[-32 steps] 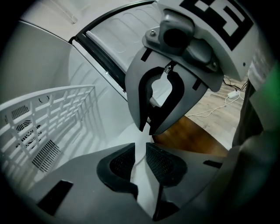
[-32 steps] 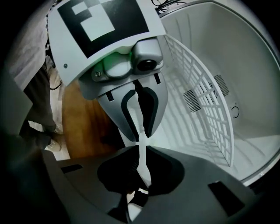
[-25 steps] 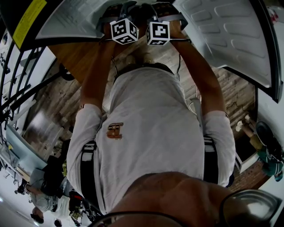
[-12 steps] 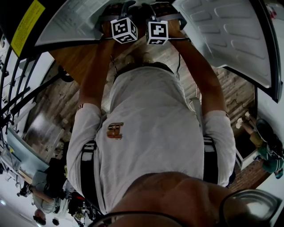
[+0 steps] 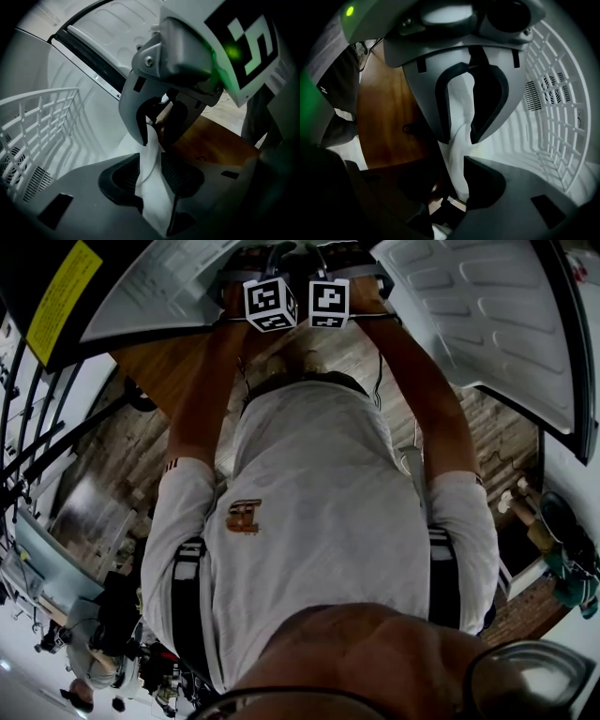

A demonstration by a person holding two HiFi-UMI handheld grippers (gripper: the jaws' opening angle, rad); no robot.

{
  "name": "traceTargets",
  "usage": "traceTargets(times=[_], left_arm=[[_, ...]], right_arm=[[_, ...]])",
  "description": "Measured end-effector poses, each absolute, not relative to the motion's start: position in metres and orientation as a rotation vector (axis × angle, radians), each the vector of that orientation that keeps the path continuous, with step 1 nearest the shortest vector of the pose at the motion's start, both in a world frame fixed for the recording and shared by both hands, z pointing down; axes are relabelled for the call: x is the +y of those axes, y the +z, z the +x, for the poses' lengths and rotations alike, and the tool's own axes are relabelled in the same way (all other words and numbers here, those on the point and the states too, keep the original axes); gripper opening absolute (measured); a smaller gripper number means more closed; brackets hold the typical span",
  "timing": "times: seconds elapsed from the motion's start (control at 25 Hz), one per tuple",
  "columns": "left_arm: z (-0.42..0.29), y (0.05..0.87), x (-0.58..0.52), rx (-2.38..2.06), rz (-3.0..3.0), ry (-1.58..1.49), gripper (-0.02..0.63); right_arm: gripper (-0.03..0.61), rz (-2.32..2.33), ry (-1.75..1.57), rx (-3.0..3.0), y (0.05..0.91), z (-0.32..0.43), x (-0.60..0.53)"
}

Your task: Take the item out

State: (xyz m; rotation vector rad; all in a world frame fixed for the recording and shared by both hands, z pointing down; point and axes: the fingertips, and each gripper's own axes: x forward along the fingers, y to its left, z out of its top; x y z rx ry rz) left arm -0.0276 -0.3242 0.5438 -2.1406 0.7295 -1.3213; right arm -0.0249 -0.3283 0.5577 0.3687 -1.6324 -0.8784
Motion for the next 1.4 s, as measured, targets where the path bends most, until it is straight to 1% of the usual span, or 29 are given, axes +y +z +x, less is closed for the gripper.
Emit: traceTargets(times=[0.52,0.84,0.96,1.4], left_arm=[[-0.028,0.549,-0.325,0.676,-2.139,-1.341,0.152],[-0.029,0.552,-0.323,0.659,-2.133,-1.336,0.152],[-0.029,0.55,-0.322,0.654,-2.112,-1.33,0.152],[-0.024,0.552,-0.317,0.626,-2.083,-1.334,0.15]], right_arm=[[0.161,0.301,-0.893,-1.587,0.568,-0.029,-0.335],[0.125,0.288,-0.854,-1.601,0.568,-0.029,-0.333],[0.094,0.292,-0.84,-1.625,0.566,-0.03,-0.33],[0.071,0.359,-0.849,-1.695,0.551,-0.035,-0.324]])
